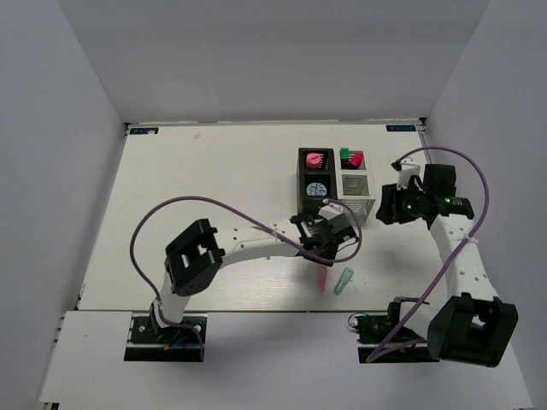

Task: Sort the stationery into containers
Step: Grab a piece of stationery with the left arm

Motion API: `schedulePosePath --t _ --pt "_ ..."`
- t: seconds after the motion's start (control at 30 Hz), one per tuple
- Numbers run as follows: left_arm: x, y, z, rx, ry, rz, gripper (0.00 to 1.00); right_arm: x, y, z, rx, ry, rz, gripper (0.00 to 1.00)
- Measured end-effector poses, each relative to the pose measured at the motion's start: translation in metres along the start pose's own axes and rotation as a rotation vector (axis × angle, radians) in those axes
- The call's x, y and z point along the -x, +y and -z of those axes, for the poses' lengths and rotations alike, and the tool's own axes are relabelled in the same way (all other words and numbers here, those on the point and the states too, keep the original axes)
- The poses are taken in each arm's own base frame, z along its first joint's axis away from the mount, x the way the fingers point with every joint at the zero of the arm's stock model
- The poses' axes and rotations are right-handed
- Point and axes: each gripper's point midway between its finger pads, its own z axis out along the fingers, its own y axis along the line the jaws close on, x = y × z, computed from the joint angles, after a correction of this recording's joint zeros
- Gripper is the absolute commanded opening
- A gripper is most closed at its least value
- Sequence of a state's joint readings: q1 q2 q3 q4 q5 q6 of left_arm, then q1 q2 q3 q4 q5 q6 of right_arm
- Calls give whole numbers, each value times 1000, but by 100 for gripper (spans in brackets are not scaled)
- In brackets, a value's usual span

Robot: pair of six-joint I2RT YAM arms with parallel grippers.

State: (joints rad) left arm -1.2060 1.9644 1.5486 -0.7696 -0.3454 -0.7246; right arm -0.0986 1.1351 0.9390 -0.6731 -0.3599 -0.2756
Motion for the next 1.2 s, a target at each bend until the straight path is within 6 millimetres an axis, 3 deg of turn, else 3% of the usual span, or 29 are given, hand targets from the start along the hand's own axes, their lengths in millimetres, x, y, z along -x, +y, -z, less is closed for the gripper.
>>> schedulePosePath --t 0.03,0.07,0.23,0.47,0.67,1.0,1.03,1.17,1.2 --pt "2 -4 -5 11 2 25 60 1 -1 3 -13 -9 10 0" --pt "5 -8 -10 17 1 53 57 1 -1 5 -20 -21 5 0" --pt "4 -16 -24 47 17 152 54 -7 2 11 -42 -56 -33 1" --pt "-17 -13 -35 98 82 205 56 -12 -6 8 -56 -48 -94 8" --pt "-31 -21 -34 84 126 219 62 -15 -9 8 -52 -53 -122 16" --pt "-55 -37 -33 51 183 209 62 -17 -9 7 -32 -60 -143 16" --pt "-55 -37 -33 50 185 209 59 -17 -9 8 -31 -61 -145 16" --pt "-59 -36 -34 52 190 224 21 -16 -9 8 -22 -67 -151 16" --pt "-59 -37 -33 47 193 226 16 -16 -9 8 -21 -68 -153 16"
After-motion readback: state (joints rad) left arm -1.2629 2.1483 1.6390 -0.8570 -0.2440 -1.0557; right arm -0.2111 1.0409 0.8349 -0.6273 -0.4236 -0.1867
